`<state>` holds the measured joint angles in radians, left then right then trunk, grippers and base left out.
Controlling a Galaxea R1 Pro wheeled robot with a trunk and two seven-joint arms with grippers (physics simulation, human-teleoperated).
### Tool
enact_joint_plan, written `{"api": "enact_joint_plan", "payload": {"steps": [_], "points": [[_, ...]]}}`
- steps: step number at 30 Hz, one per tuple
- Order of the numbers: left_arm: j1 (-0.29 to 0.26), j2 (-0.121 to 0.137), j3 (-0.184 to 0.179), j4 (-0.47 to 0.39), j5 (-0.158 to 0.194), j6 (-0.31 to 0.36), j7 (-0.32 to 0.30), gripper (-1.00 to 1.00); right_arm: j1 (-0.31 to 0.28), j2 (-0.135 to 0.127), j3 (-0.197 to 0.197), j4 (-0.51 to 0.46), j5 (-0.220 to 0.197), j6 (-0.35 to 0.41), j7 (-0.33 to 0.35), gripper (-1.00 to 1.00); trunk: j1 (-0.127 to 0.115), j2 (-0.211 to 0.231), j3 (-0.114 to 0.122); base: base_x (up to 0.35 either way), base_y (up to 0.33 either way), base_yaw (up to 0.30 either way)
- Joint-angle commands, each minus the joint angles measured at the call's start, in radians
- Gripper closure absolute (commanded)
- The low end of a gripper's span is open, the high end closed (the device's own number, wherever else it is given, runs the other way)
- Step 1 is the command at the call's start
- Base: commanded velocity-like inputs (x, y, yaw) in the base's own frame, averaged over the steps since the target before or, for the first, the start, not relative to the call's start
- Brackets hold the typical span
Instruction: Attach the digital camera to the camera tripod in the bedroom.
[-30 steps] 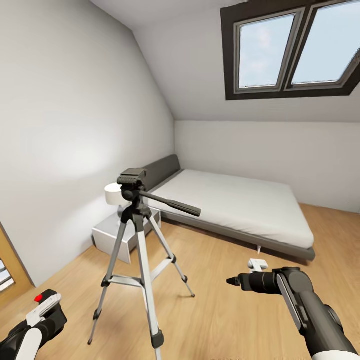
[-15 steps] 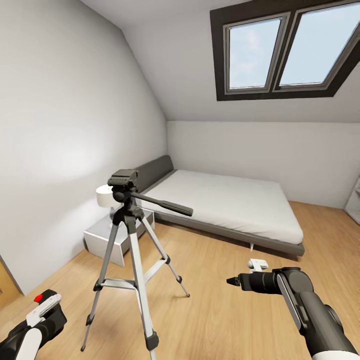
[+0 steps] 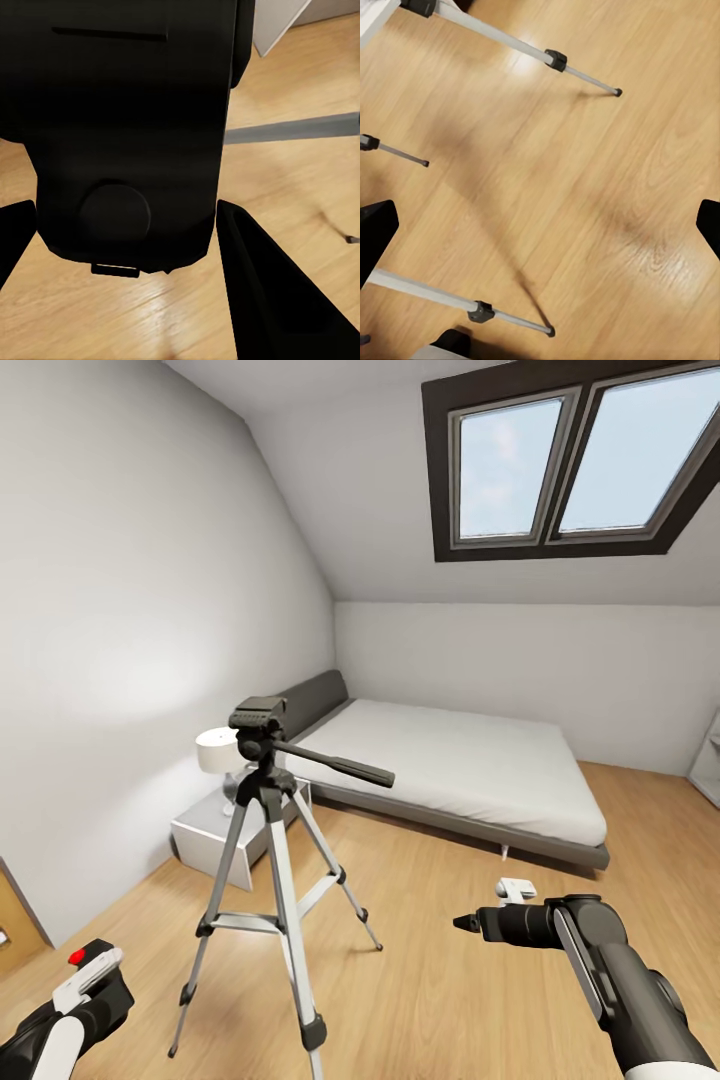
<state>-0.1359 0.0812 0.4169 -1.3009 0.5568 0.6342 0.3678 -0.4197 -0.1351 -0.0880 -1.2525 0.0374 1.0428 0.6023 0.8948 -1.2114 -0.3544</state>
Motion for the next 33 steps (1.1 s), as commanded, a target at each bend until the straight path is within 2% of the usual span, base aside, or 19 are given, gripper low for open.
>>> {"api": "enact_joint_plan", "payload": {"steps": [1,11,22,33], "points": [[-0.001,0.000,0.000,-0.001,0.007,0.004,0.007,1.00,-0.001,0.000,-0.001,-0.001,0.004,0.004,0.005,-1.00,0.000,-0.001,-0.001,-0.009,0.010,0.000],[-0.001,0.000,-0.001,-0.001,0.007,0.005,0.009,1.00,-0.002,0.000,-0.003,-0.001,0.004,0.004,0.006,-1.00,0.000,-0.001,-0.001,-0.003,0.003,-0.011],[-0.001,-0.001,-0.001,-0.001,0.007,0.005,0.009,1.00,-0.002,0.000,-0.004,-0.003,0.004,0.004,0.006,-1.00,0.000,-0.001,0.001,0.000,0.000,-0.152],[-0.001,-0.002,-0.003,-0.001,0.005,0.004,0.011,1.00,-0.001,0.000,-0.008,-0.058,0.003,0.004,0.005,-1.00,0.000,-0.001,0.001,0.019,0.059,-0.027]]}}
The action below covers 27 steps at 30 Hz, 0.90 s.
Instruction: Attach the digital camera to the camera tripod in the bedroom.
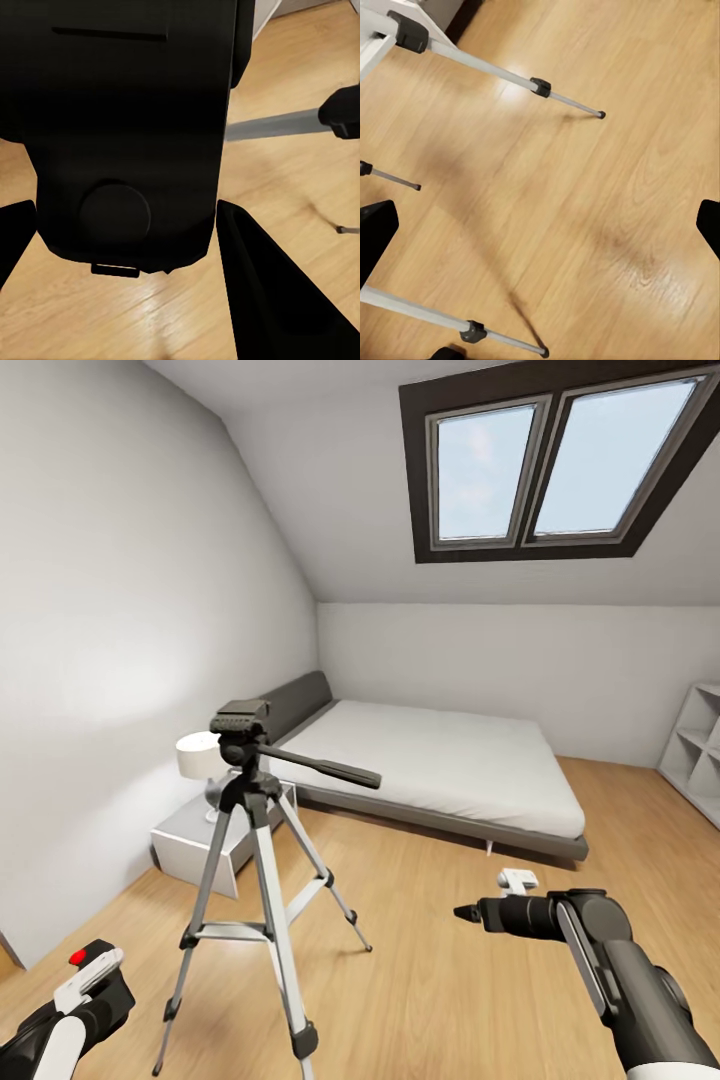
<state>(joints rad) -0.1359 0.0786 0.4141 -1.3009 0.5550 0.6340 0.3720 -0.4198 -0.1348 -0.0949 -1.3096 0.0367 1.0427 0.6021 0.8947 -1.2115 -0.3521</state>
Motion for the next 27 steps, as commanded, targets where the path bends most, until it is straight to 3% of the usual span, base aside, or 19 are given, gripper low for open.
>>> {"api": "enact_joint_plan", "payload": {"steps": [1,27], "points": [[-0.001,0.000,0.000,-0.001,0.007,0.004,0.007,1.00,-0.001,0.000,-0.001,-0.003,0.004,0.004,0.005,-1.00,0.000,-0.001,-0.001,0.011,0.030,-0.005],[-0.001,0.001,0.000,-0.001,0.014,0.016,0.000,1.00,0.000,0.001,-0.001,-0.011,0.005,0.004,0.005,-1.00,0.000,-0.001,-0.001,0.002,0.006,-0.001]]}}
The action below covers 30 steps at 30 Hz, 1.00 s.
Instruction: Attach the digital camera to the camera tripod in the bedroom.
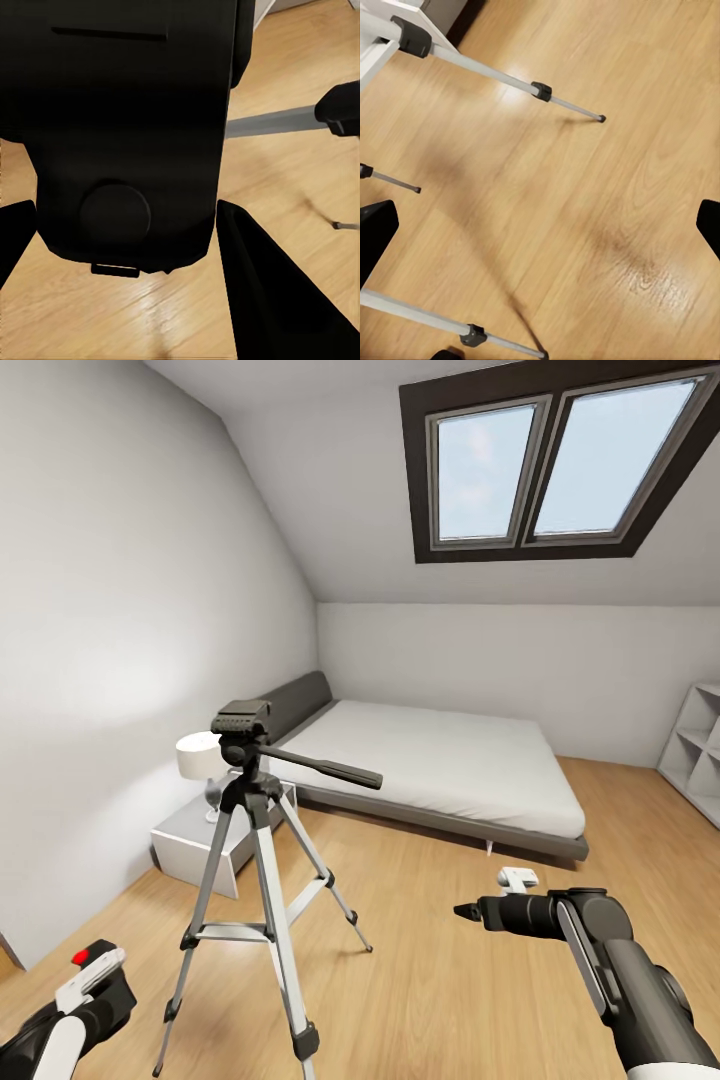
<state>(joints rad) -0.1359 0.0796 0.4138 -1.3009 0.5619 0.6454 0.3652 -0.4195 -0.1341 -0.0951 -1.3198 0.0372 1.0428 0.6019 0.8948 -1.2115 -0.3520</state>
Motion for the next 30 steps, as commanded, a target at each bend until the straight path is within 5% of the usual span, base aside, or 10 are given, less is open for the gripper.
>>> {"api": "enact_joint_plan", "payload": {"steps": [1,7,8,11,12,16,17,23,25,30], "points": [[-0.001,0.000,-0.001,-0.002,0.008,0.007,0.006,1.00,-0.001,0.000,-0.001,-0.001,0.004,0.004,0.006,-1.00,0.000,-0.001,-0.001,0.000,0.000,0.000],[0.000,0.015,0.001,-0.073,0.006,0.073,0.002,1.00,-0.001,0.000,0.000,-0.007,0.003,0.004,0.008,-1.00,0.000,-0.001,-0.001,0.000,0.000,0.000],[0.000,0.036,-0.003,-0.161,0.004,0.102,-0.001,1.00,-0.001,0.000,0.003,-0.008,0.001,0.004,0.012,-1.00,0.000,-0.001,-0.001,0.000,0.000,0.000],[-0.007,0.057,-0.005,-0.200,0.003,0.111,-0.001,1.00,-0.001,0.000,0.006,-0.008,-0.001,0.004,0.014,-1.00,0.000,-0.001,-0.001,0.000,0.000,0.000],[-0.028,0.104,-0.006,-0.222,0.005,0.117,-0.003,1.00,-0.001,0.000,0.012,-0.008,-0.002,0.004,0.016,-1.00,0.000,-0.001,-0.001,0.000,0.000,0.000],[-0.082,0.174,-0.007,-0.235,0.015,0.147,-0.009,1.00,-0.003,0.000,0.020,-0.001,-0.004,-0.042,0.017,-1.00,0.000,-0.001,-0.001,0.000,0.000,0.000],[-0.082,0.174,-0.007,-0.235,0.015,0.147,-0.009,1.00,-0.003,0.000,0.020,-0.001,-0.004,-0.042,0.017,-1.00,0.000,-0.001,-0.001,0.000,0.000,0.000],[-0.181,0.217,-0.011,-0.230,0.024,0.223,-0.016,1.00,-0.007,-0.004,0.024,0.004,-0.008,-0.083,0.021,-1.00,0.000,-0.001,-0.001,0.000,0.000,0.000],[-0.257,0.235,-0.021,-0.181,0.036,0.245,-0.025,1.00,-0.005,-0.003,0.031,0.001,-0.010,-0.091,0.034,-1.00,0.000,-0.001,-0.001,0.000,0.000,0.000],[-0.399,0.262,-0.068,-0.076,0.090,0.279,-0.122,1.00,0.001,0.000,0.111,0.003,-0.009,-0.210,0.170,-1.00,0.000,-0.001,-0.001,0.000,0.000,0.000]]}}
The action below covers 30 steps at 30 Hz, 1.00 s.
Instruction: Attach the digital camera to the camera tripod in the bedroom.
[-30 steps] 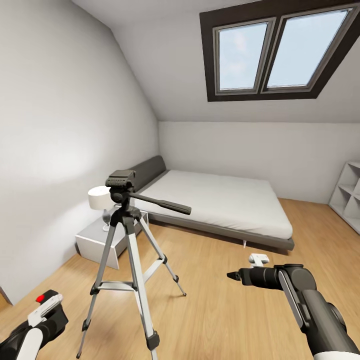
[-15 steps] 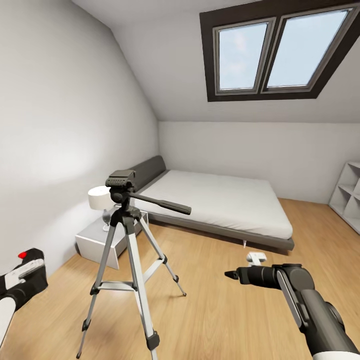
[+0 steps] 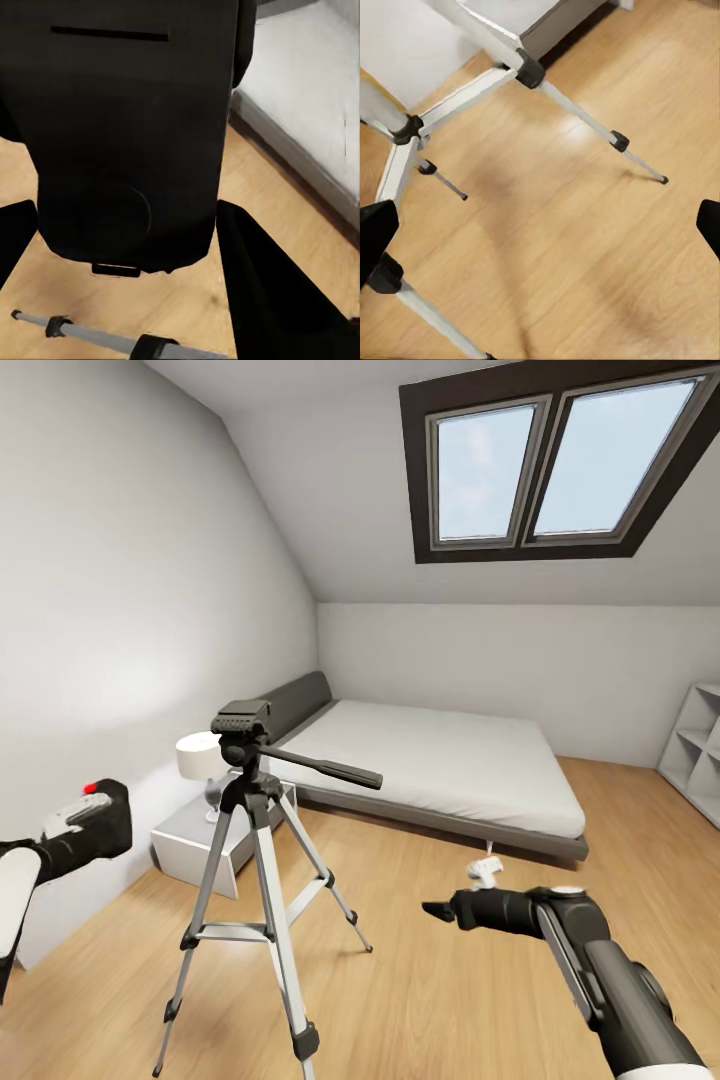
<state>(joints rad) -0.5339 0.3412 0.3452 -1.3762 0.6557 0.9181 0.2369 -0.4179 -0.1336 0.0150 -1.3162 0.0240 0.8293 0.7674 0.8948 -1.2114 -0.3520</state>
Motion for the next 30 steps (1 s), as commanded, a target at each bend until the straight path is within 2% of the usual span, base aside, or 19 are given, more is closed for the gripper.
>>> {"api": "enact_joint_plan", "payload": {"steps": [1,3,5,6,10,12,15,17,18,20,23,25,30], "points": [[-0.015,0.004,-0.020,0.006,-0.001,0.010,-0.030,1.00,0.000,0.000,0.014,0.003,0.004,-0.029,0.024,-1.00,0.000,-0.001,-0.001,0.000,0.000,0.000],[-0.039,0.021,-0.058,0.015,0.001,0.012,-0.117,1.00,0.002,0.001,0.033,0.019,0.004,-0.086,0.054,-1.00,0.000,-0.001,-0.001,0.000,0.000,0.000],[-0.065,0.050,-0.088,0.021,0.002,-0.002,-0.222,1.00,0.003,0.000,0.045,0.035,0.002,-0.129,0.074,-1.00,0.000,-0.001,-0.001,0.000,0.000,0.000],[-0.065,0.050,-0.088,0.021,0.002,-0.002,-0.222,1.00,0.003,0.000,0.045,0.035,0.002,-0.129,0.074,-1.00,0.000,-0.001,-0.001,0.000,0.000,0.000],[-0.145,0.096,-0.131,0.037,-0.006,-0.087,-0.441,1.00,0.006,0.000,0.057,0.052,-0.001,-0.178,0.095,-1.00,0.000,-0.001,-0.001,0.000,0.000,0.000],[-0.181,0.112,-0.153,0.054,-0.034,-0.139,-0.529,1.00,0.007,0.001,0.060,0.058,-0.001,-0.191,0.100,-1.00,0.000,-0.001,-0.001,0.000,0.000,0.000],[-0.216,0.143,-0.178,0.101,-0.126,-0.192,-0.624,1.00,0.008,0.002,0.065,0.066,-0.002,-0.201,0.104,-1.00,0.000,-0.001,-0.001,0.000,0.000,0.000],[-0.234,0.161,-0.188,0.131,-0.194,-0.212,-0.676,1.00,0.008,0.005,0.069,0.069,-0.001,-0.206,0.104,-1.00,0.000,-0.001,-0.001,0.000,0.000,0.000],[-0.234,0.161,-0.188,0.131,-0.194,-0.212,-0.676,1.00,0.008,0.005,0.069,0.069,-0.001,-0.206,0.104,-1.00,0.000,-0.001,-0.001,0.000,0.000,0.000],[-0.257,0.172,-0.194,0.154,-0.253,-0.224,-0.725,1.00,0.008,0.014,0.072,0.068,-0.001,-0.209,0.105,-1.00,0.000,-0.001,-0.001,0.000,0.000,0.000],[-0.300,0.185,-0.203,0.186,-0.310,-0.234,-0.779,1.00,0.009,0.029,0.074,0.065,0.000,-0.211,0.107,-1.00,0.000,-0.001,-0.001,0.000,0.000,0.000],[-0.288,0.194,-0.191,0.174,-0.294,-0.243,-0.785,1.00,0.021,0.040,0.074,0.053,-0.006,-0.222,0.105,-1.00,0.000,-0.001,-0.001,0.000,0.000,0.000],[-0.260,0.196,-0.163,0.147,-0.257,-0.264,-0.803,1.00,0.026,0.068,0.074,0.025,-0.007,-0.250,0.106,-1.00,0.000,-0.001,-0.001,0.000,0.000,0.000]]}}
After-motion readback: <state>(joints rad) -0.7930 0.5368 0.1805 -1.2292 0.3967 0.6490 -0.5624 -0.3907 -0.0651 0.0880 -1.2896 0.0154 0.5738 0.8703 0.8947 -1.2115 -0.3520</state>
